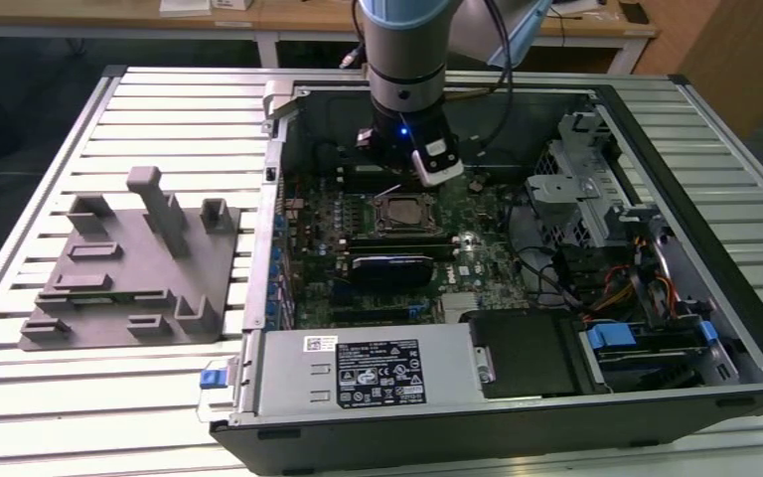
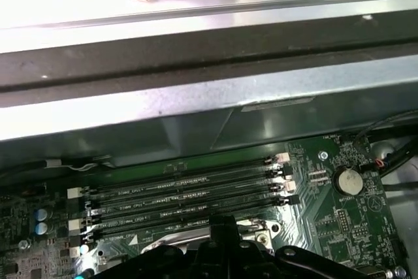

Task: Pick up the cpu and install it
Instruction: 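Install the first cpu locking lever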

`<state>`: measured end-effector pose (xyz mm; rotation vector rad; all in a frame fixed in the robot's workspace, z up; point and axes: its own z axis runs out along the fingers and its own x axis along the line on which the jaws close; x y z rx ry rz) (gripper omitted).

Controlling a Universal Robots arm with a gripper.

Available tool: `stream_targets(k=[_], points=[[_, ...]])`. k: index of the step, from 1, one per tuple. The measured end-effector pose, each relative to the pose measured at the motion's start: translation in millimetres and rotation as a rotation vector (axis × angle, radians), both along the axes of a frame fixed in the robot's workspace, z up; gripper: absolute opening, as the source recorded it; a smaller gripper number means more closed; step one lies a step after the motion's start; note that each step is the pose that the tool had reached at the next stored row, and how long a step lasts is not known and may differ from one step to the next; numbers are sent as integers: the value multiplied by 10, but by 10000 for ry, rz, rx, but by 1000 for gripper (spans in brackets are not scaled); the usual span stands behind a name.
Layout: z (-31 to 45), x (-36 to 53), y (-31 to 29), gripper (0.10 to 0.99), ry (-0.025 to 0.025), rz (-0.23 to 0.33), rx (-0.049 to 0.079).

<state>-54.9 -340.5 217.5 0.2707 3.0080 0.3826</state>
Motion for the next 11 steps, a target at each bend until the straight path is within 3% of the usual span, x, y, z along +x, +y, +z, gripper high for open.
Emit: stream_targets(k=[2,4,11], points=[[-17,-1,1,106,-30,-3,-3],[-34,0,1,106,-107,-10,-2],[-77,0,1,106,-474,-56,-3]])
